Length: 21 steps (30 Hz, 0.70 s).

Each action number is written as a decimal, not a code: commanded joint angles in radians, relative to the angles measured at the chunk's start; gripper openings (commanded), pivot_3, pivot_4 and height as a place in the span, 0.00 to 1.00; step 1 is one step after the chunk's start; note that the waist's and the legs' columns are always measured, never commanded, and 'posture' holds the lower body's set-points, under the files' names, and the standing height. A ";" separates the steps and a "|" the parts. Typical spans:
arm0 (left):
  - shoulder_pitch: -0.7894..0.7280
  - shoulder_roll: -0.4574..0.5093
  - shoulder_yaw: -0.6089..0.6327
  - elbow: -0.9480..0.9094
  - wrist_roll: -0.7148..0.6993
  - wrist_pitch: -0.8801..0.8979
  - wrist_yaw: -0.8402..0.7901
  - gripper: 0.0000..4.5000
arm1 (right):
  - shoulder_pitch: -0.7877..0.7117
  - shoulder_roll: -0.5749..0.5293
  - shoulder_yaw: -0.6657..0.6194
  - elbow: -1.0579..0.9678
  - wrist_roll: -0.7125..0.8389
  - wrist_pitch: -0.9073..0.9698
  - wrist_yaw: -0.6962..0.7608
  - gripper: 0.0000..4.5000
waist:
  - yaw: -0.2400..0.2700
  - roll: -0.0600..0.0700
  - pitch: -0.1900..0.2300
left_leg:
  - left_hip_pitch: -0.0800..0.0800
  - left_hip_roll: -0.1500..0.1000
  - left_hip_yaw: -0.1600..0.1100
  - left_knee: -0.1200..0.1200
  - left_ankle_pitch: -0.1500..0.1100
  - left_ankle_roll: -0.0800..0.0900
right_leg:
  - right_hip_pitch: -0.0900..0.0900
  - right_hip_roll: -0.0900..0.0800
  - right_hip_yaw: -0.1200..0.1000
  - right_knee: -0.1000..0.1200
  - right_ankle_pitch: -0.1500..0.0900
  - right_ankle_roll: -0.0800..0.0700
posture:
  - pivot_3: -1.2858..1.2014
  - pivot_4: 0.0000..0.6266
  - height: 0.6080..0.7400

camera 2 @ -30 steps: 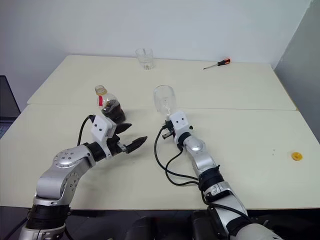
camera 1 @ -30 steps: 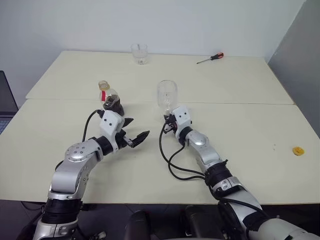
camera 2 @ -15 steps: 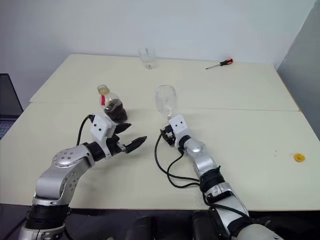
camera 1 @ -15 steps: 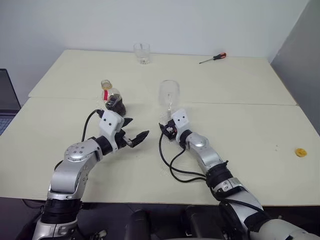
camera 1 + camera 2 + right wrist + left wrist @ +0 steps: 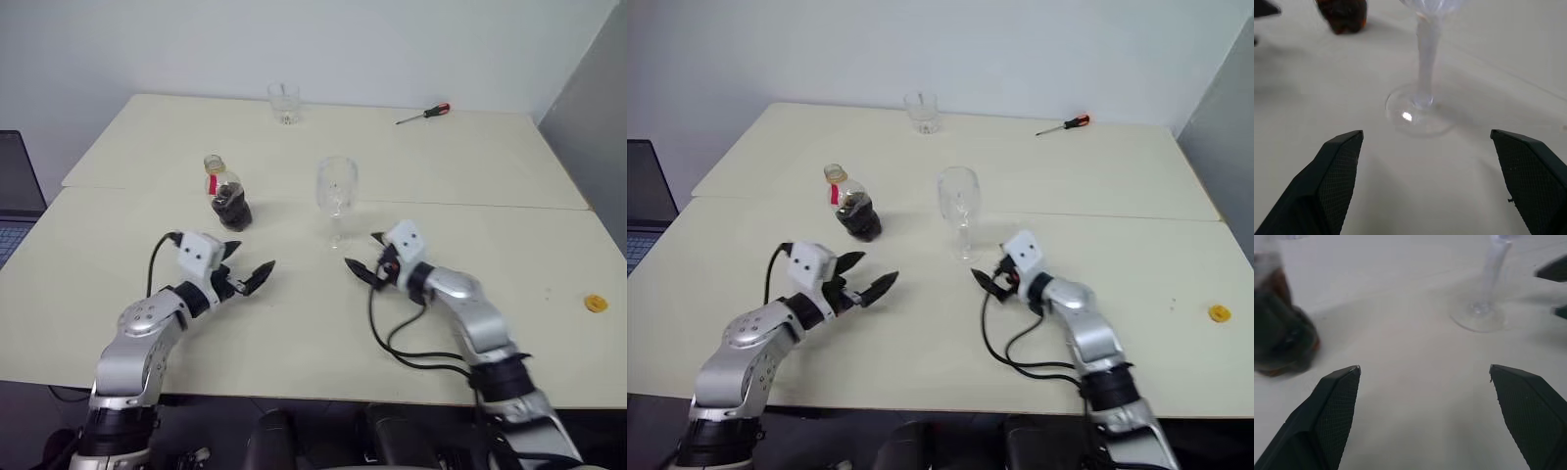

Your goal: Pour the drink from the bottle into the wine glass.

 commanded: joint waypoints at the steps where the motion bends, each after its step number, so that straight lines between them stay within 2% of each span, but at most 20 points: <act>1: 0.035 -0.028 0.084 0.020 0.002 -0.080 0.060 1.00 | -0.003 -0.149 -0.129 -0.192 0.133 0.182 0.103 0.99 | 0.002 0.001 0.001 | 0.000 0.000 0.000 0.000 0.000 0.000 | 0.000 0.000 0.000 0.000 0.000 0.000 | 0.52 0.24 1.00; 3: 0.024 -0.043 0.101 0.068 0.014 -0.118 0.091 1.00 | -0.071 -0.230 -0.228 -0.245 0.239 0.329 0.117 0.99 | 0.004 0.000 0.001 | 0.000 0.000 0.000 0.000 0.000 0.000 | 0.000 0.000 0.000 0.000 -0.002 0.003 | 0.52 0.24 1.00; 5: -0.005 -0.043 0.101 0.140 0.028 -0.153 0.096 1.00 | -0.171 -0.263 -0.301 -0.274 0.355 0.463 0.115 0.99 | 0.004 0.001 0.002 | 0.002 0.000 0.000 0.001 0.000 0.000 | 0.000 0.000 0.000 0.000 -0.001 0.002 | 0.52 0.24 1.00; 8: -0.053 -0.040 0.092 0.216 0.038 -0.188 0.093 1.00 | -0.307 -0.312 -0.347 -0.319 0.508 0.621 0.138 0.99 | 0.005 0.000 0.001 | 0.003 0.000 -0.002 0.000 0.000 0.000 | 0.001 0.002 -0.001 0.000 0.000 0.000 | 0.52 0.24 1.00; 12: -0.119 -0.050 0.080 0.251 0.034 -0.203 0.093 1.00 | -0.452 -0.318 -0.330 -0.354 0.621 0.711 0.114 0.99 | 0.008 0.000 0.001 | 0.001 0.000 -0.003 -0.001 0.000 0.000 | 0.001 0.003 -0.002 0.001 -0.003 -0.005 | 0.52 0.24 1.00; 15: -0.175 -0.046 0.064 0.283 0.036 -0.203 0.081 1.00 | -0.548 -0.302 -0.266 -0.352 0.637 0.752 0.076 0.99 | 0.007 0.000 0.001 | -0.002 0.000 -0.003 -0.001 0.000 0.000 | -0.001 0.002 -0.001 0.001 -0.002 -0.006 | 0.52 0.24 1.00; 21: -0.258 -0.026 0.060 0.346 0.044 -0.216 0.064 1.00 | -0.575 -0.312 -0.209 -0.336 0.640 0.734 0.072 0.99 | 0.009 -0.001 0.001 | -0.003 -0.001 -0.003 -0.001 0.000 0.000 | 0.000 0.002 -0.002 0.000 -0.002 -0.005 | 0.52 0.24 1.00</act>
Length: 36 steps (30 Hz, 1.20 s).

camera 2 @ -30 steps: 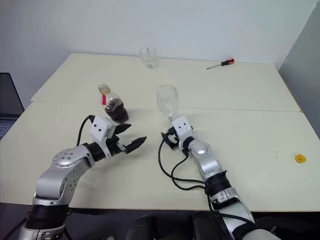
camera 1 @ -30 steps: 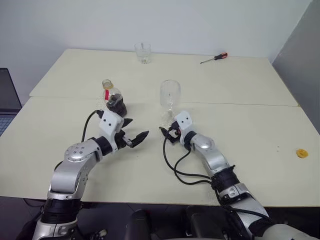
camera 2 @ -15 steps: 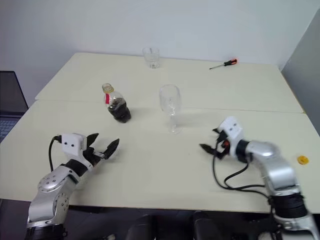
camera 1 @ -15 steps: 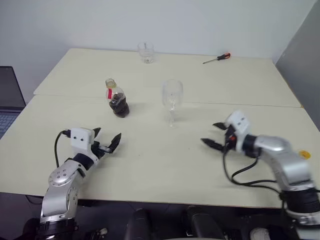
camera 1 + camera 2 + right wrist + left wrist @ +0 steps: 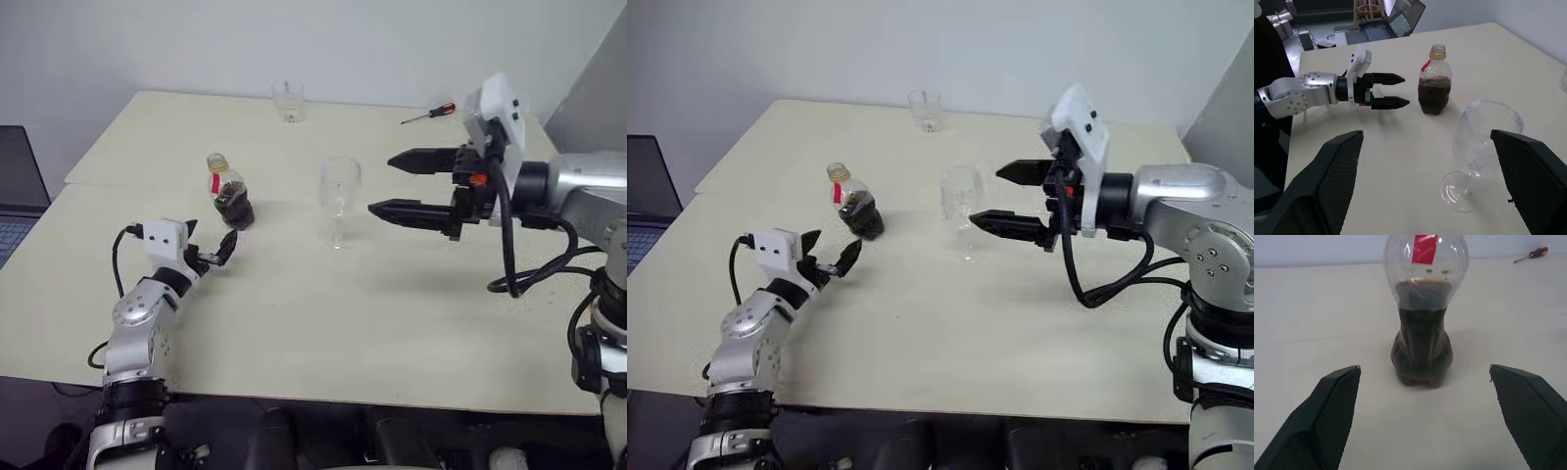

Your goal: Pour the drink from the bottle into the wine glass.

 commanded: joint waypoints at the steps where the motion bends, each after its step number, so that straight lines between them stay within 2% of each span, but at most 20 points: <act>1: -0.048 0.023 0.001 0.019 0.010 -0.030 -0.008 1.00 | -0.010 -0.016 0.004 -0.012 0.014 -0.023 0.000 0.99 | 0.000 0.000 0.000 | 0.000 0.000 0.000 0.000 0.000 0.000 | 0.000 0.000 0.000 0.000 0.000 0.000 | 0.52 0.24 1.00; 8: -0.146 0.042 -0.029 0.105 0.024 -0.034 -0.047 1.00 | -0.043 0.006 0.040 -0.019 0.025 -0.007 -0.024 0.99 | 0.000 0.000 0.000 | 0.000 0.001 -0.001 0.001 0.000 0.000 | 0.000 0.000 -0.001 0.001 0.000 0.001 | 0.52 0.24 1.00; 16: -0.316 0.065 -0.083 0.369 0.086 -0.122 -0.112 1.00 | -0.076 0.029 0.059 -0.017 0.033 0.007 -0.053 0.99 | 0.000 0.000 0.000 | 0.000 0.001 -0.001 0.001 0.000 0.000 | 0.000 0.003 -0.001 0.001 0.000 0.000 | 0.52 0.24 1.00; 28: -0.481 0.030 -0.113 0.655 0.136 -0.268 -0.124 1.00 | -0.059 0.007 0.056 -0.046 0.052 0.016 -0.089 0.99 | 0.000 0.000 0.000 | 0.000 0.001 0.000 0.001 0.000 0.000 | 0.000 0.003 -0.002 0.001 0.000 0.000 | 0.52 0.24 1.00; 31: -0.513 0.021 -0.111 0.730 0.146 -0.306 -0.121 0.88 | -0.052 -0.002 0.060 -0.053 0.047 0.013 -0.094 1.00 | 0.000 0.000 0.000 | 0.000 0.000 0.000 0.001 0.000 0.000 | 0.000 0.003 -0.002 0.001 0.000 0.000 | 0.52 0.24 1.00; 36: -0.545 0.016 -0.107 0.792 0.153 -0.347 -0.123 0.53 | -0.040 -0.016 0.061 -0.061 0.035 -0.012 -0.093 1.00 | 0.000 0.000 0.000 | -0.001 0.000 0.000 0.001 0.000 0.000 | -0.001 0.003 -0.002 0.001 0.000 0.000 | 0.52 0.24 1.00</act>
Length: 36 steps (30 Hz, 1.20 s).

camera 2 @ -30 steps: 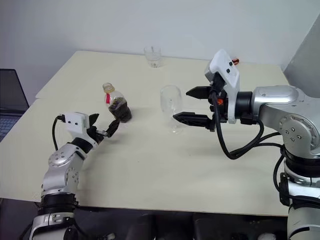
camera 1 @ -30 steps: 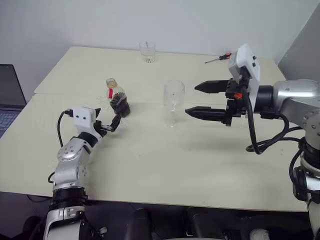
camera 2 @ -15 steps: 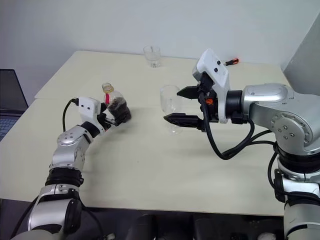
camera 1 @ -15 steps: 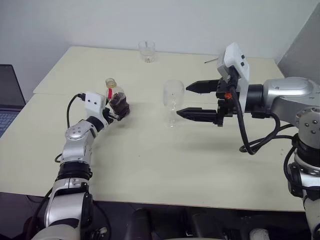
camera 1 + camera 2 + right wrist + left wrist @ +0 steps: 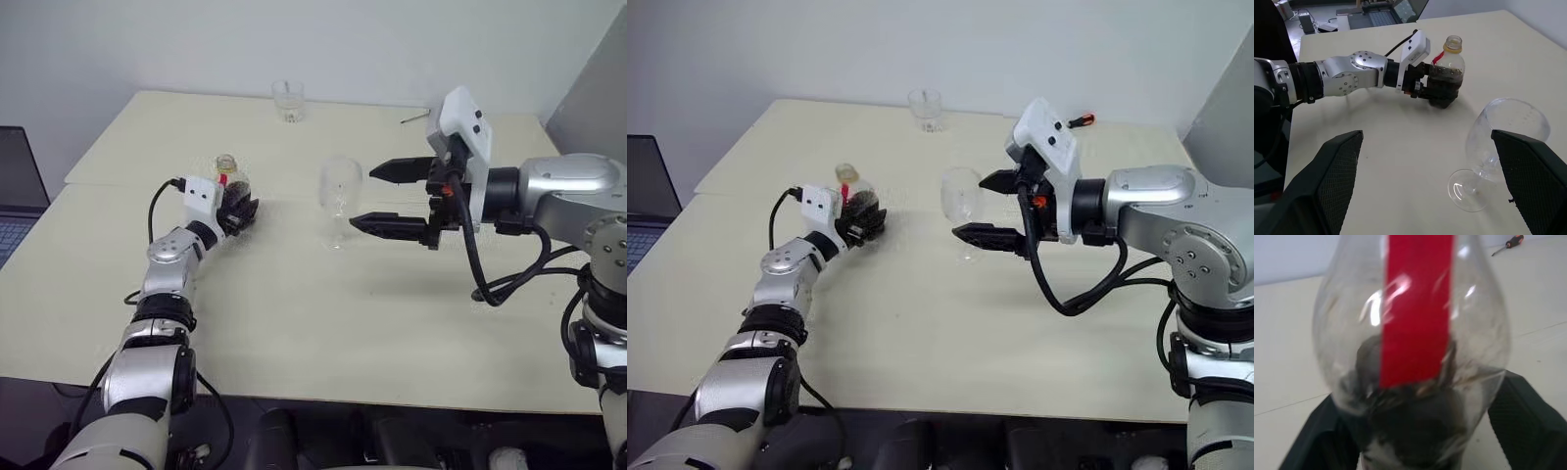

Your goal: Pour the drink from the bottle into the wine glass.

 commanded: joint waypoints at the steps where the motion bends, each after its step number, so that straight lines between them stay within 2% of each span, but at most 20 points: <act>1: -0.040 0.001 0.004 0.018 0.005 -0.044 0.001 0.45 | 0.004 -0.032 -0.012 -0.033 -0.015 -0.047 0.006 1.00 | 0.000 0.000 0.000 | 0.000 0.000 0.000 0.000 0.000 0.000 | 0.000 0.000 0.000 0.000 0.000 0.000 | 0.52 0.24 1.00; 4: -0.065 0.010 0.003 0.032 0.014 -0.059 0.003 0.28 | 0.033 -0.071 -0.015 -0.034 -0.038 -0.088 0.023 1.00 | 0.001 0.000 0.000 | 0.000 0.000 0.000 0.000 0.000 0.000 | 0.000 0.000 0.000 0.000 0.000 0.000 | 0.52 0.24 1.00; 7: -0.106 0.021 -0.004 0.028 0.022 -0.072 -0.005 0.20 | 0.086 -0.115 -0.020 -0.042 -0.064 -0.119 0.022 1.00 | 0.001 0.000 0.000 | 0.000 0.000 0.000 0.000 0.000 0.000 | 0.000 0.000 -0.001 0.000 0.000 0.000 | 0.52 0.24 1.00; 15: -0.321 0.041 -0.128 0.019 0.148 -0.144 -0.065 0.19 | 0.341 -0.179 -0.137 -0.142 -0.072 -0.153 -0.020 1.00 | 0.006 -0.004 0.002 | -0.002 -0.001 -0.002 0.000 0.000 0.000 | 0.000 0.000 -0.001 -0.001 0.000 0.001 | 0.52 0.24 1.00; 19: -0.424 0.022 -0.233 0.079 0.279 -0.241 -0.009 0.18 | 0.413 -0.106 -0.226 -0.205 -0.082 -0.234 -0.092 1.00 | 0.006 -0.004 0.002 | -0.002 -0.003 -0.001 0.000 0.000 0.000 | 0.000 -0.001 -0.001 -0.001 -0.001 0.001 | 0.52 0.24 1.00; 26: -0.460 -0.004 -0.326 0.130 0.399 -0.418 0.094 0.17 | 0.505 -0.029 -0.289 -0.341 -0.073 -0.309 -0.197 1.00 | -0.003 -0.003 0.003 | 0.000 -0.002 -0.001 0.000 0.000 0.000 | 0.000 0.001 0.000 0.000 -0.003 0.006 | 0.52 0.24 1.00; 30: -0.472 0.017 -0.357 0.156 0.456 -0.480 0.137 0.17 | 0.545 0.021 -0.246 -0.406 -0.039 -0.287 -0.263 1.00 | -0.002 -0.003 0.003 | 0.000 -0.001 -0.002 0.000 0.000 0.000 | 0.000 0.002 0.001 0.001 -0.003 0.006 | 0.52 0.24 1.00; 36: -0.476 0.060 -0.395 0.178 0.538 -0.542 0.240 0.17 | 0.553 0.031 -0.182 -0.403 -0.043 -0.292 -0.301 1.00 | -0.001 -0.003 0.003 | 0.000 -0.001 -0.001 0.001 0.000 0.000 | 0.000 0.001 0.000 0.001 -0.003 0.006 | 0.52 0.24 1.00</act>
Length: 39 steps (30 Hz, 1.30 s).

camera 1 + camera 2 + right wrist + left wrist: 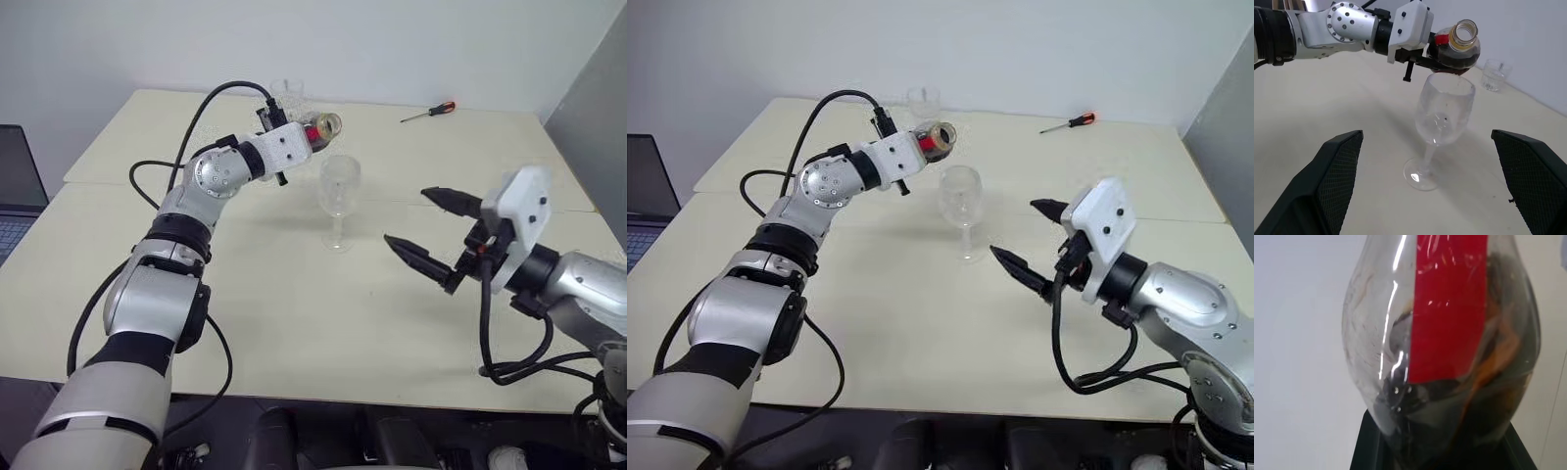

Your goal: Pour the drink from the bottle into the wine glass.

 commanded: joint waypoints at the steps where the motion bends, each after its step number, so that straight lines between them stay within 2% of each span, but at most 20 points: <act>1: -0.053 0.032 -0.004 -0.009 0.031 -0.050 0.082 0.17 | -0.008 -0.001 0.016 -0.014 -0.001 -0.020 -0.020 1.00 | 0.001 0.000 0.000 | 0.000 0.000 0.000 0.000 0.000 0.000 | 0.000 0.000 0.000 0.000 0.000 0.000 | 0.52 0.24 1.00; 8: -0.057 0.086 -0.063 -0.004 0.141 -0.085 0.208 0.17 | -0.009 -0.007 0.056 0.022 -0.030 -0.062 -0.010 1.00 | 0.003 0.000 0.000 | 0.000 0.000 0.000 0.000 0.000 0.000 | 0.000 0.000 0.000 0.000 0.000 0.000 | 0.52 0.24 1.00; 17: -0.054 0.113 -0.119 -0.002 0.221 -0.118 0.292 0.17 | -0.018 -0.007 0.076 0.032 -0.034 -0.074 -0.005 1.00 | 0.003 0.000 0.000 | 0.000 0.000 0.000 0.001 0.000 0.000 | 0.000 -0.001 0.000 0.001 0.001 -0.002 | 0.52 0.24 1.00; 39: -0.156 0.115 -0.232 0.053 0.375 -0.110 0.447 0.17 | -0.029 -0.027 0.089 0.018 -0.021 -0.060 0.007 1.00 | 0.003 0.000 0.000 | 0.000 -0.001 -0.001 0.007 0.000 0.000 | 0.000 -0.001 -0.001 0.009 0.002 -0.004 | 0.52 0.24 1.00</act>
